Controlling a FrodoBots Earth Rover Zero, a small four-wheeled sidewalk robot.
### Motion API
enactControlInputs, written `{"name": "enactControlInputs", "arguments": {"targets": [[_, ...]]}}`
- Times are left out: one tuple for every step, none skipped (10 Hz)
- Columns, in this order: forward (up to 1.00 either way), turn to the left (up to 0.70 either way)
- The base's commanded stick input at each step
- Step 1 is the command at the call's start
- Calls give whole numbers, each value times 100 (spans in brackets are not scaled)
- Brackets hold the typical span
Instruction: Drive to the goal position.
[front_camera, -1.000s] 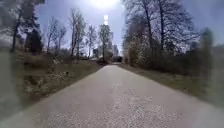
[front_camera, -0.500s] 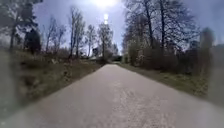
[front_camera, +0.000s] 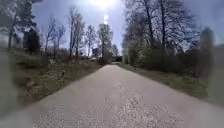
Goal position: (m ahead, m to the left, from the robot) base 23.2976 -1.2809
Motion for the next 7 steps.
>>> {"name": "enactControlInputs", "arguments": {"targets": [[70, 0], [70, 0], [70, 0], [70, 0], [70, 0], [70, 0], [70, 0]]}}
